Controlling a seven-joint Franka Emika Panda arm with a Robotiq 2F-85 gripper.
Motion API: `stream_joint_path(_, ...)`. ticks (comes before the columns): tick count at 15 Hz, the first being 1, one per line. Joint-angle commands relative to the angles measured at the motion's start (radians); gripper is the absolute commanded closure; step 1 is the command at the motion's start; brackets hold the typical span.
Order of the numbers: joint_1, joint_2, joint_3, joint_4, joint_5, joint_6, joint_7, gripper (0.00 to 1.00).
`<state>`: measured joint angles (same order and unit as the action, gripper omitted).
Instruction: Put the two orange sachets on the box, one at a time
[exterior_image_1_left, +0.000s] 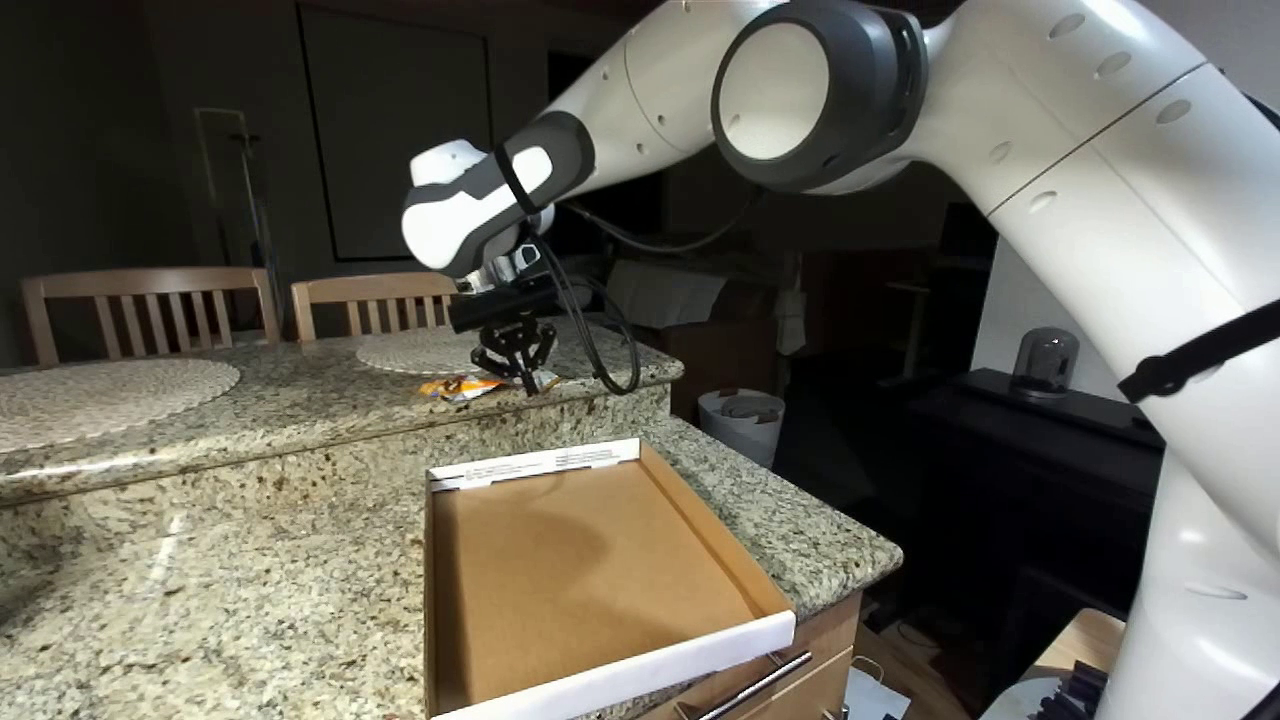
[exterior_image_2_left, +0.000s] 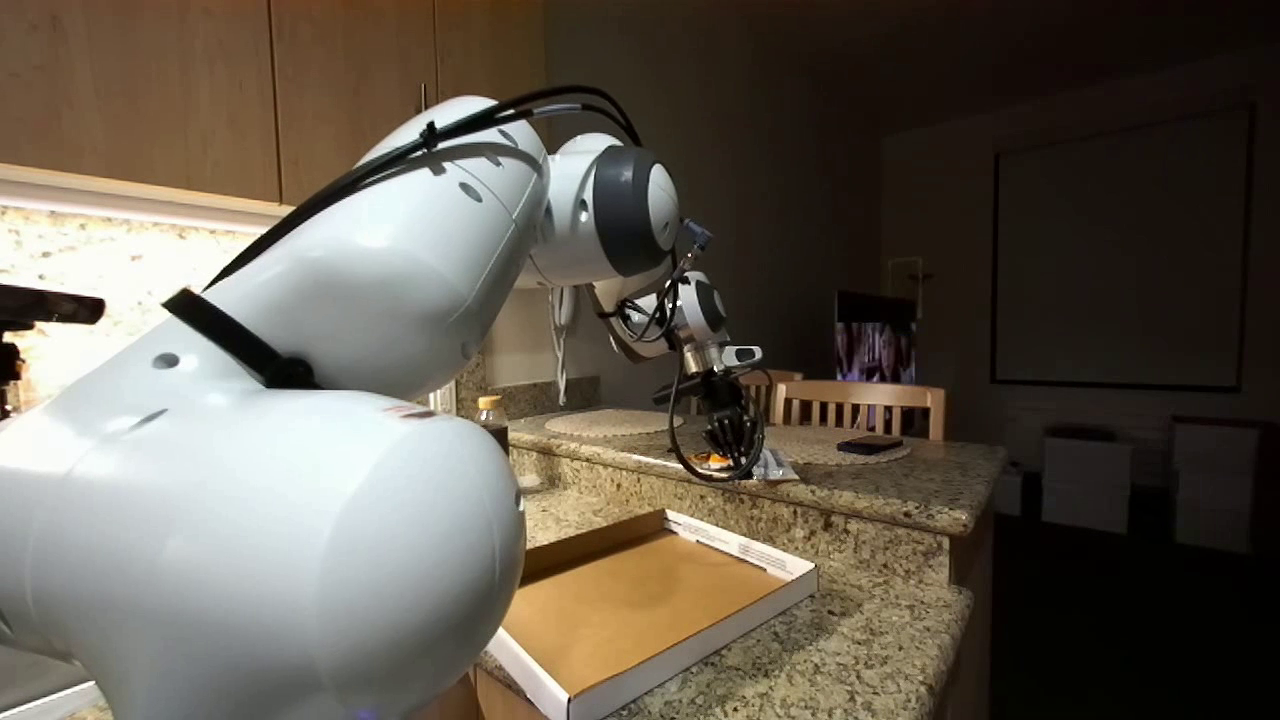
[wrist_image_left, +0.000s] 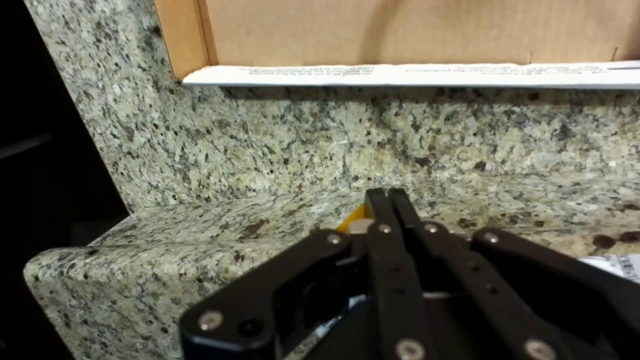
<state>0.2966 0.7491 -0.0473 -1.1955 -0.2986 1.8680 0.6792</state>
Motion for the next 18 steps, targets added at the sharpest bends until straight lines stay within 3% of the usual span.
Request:
stream_joint_path(1, 0.002, 0.03, -0.005, 0.063, 0.019, -0.056, -0.017, 0.96)
stream_joint_path(4, 0.003, 0.038, -0.006, 0.081, 0.017, -0.049, -0.009, 0.93)
stream_joint_path(5, 0.005, 0.041, -0.007, 0.087, 0.016, -0.048, -0.009, 0.71)
stream_joint_path(8, 0.01, 0.049, -0.01, 0.092, 0.007, -0.037, -0.009, 0.57)
stream_joint_path(16, 0.012, 0.09, -0.033, 0.135, -0.008, -0.036, -0.016, 0.06)
stream_joint_path(18, 0.01, 0.099, -0.039, 0.155, -0.006, -0.042, -0.017, 0.0)
